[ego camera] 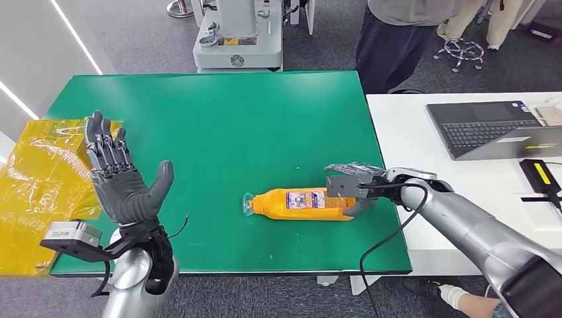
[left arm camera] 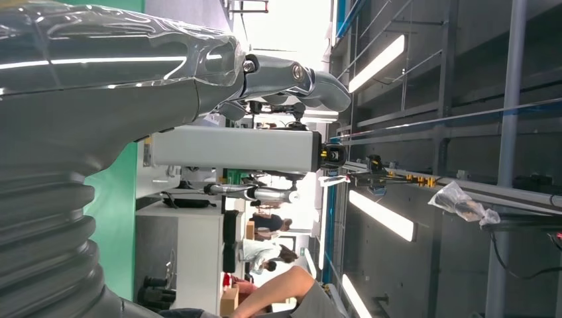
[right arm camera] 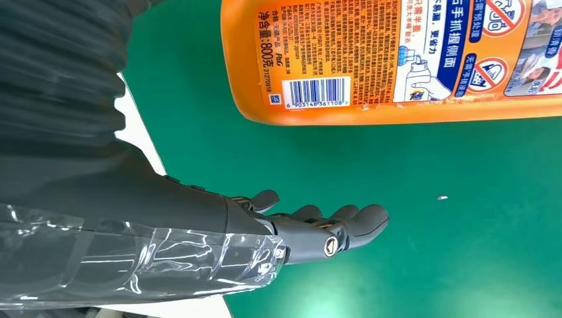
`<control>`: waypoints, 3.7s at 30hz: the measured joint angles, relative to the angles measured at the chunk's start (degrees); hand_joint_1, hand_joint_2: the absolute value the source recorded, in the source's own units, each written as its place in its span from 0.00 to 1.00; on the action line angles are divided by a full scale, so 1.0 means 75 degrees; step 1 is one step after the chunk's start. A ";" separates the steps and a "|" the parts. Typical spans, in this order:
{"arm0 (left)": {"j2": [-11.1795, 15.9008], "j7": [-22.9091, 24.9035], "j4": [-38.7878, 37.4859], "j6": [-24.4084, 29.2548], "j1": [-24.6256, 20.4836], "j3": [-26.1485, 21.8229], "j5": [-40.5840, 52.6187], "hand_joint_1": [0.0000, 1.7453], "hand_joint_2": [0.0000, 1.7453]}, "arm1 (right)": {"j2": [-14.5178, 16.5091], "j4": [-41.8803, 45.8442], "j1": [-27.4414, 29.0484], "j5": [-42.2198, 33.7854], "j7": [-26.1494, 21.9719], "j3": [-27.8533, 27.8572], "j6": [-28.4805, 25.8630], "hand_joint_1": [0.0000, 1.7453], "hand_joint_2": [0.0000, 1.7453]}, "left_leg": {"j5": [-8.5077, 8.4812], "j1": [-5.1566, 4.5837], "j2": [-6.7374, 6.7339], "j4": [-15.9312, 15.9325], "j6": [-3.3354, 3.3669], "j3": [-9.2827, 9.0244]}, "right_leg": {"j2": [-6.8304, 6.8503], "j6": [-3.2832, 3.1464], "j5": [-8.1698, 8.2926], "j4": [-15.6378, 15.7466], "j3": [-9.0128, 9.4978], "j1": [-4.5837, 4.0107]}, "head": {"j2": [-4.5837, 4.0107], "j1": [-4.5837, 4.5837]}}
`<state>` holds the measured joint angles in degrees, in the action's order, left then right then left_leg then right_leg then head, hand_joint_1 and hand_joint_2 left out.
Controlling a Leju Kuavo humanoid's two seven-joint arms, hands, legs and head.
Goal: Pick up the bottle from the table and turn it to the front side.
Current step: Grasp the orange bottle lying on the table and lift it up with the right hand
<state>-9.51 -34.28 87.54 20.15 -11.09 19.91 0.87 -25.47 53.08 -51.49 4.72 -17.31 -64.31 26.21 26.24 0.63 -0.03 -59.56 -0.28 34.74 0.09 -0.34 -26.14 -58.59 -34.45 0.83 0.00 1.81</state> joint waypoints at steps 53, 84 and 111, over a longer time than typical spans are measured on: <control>-0.0154 0.0074 0.0108 0.0020 -0.0145 0.0064 0.0053 0.00 1.00 | 0.2720 -0.1208 0.0110 0.1504 -0.0573 0.0984 -0.1105 0.00 1.00 | -0.0006 0.0003 -0.0003 0.0000 -0.0007 -0.0003 | -0.0002 -0.0001 0.0001 -0.0005 0.0000 -0.0005 | 0.0000 0.0001; -0.0134 0.0116 0.0105 0.0003 -0.0256 0.0061 -0.0010 0.00 1.00 | 0.1552 -0.1323 0.0332 0.1940 0.0014 0.0704 -0.0537 0.00 1.00 | -0.0005 0.0002 -0.0002 -0.0004 -0.0007 -0.0002 | -0.0002 0.0000 0.0002 -0.0002 0.0000 -0.0002 | 0.0000 0.0001; -0.0060 -0.0153 -0.0019 0.0112 -0.0181 0.0061 -0.0165 0.00 1.00 | 0.0876 -0.1031 0.0024 0.1427 0.0146 0.0188 -0.0596 0.00 1.00 | -0.0005 0.0003 -0.0001 -0.0002 -0.0007 0.0000 | -0.0001 0.0002 0.0004 -0.0002 0.0000 -0.0004 | 0.0000 0.0001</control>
<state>-9.96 -35.43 87.39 20.99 -12.45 20.37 -0.37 -18.90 45.35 -51.31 15.42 -16.21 -62.90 21.74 26.21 0.65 -0.04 -59.58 -0.33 34.74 0.09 -0.33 -26.11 -58.61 -34.45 0.80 0.00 1.82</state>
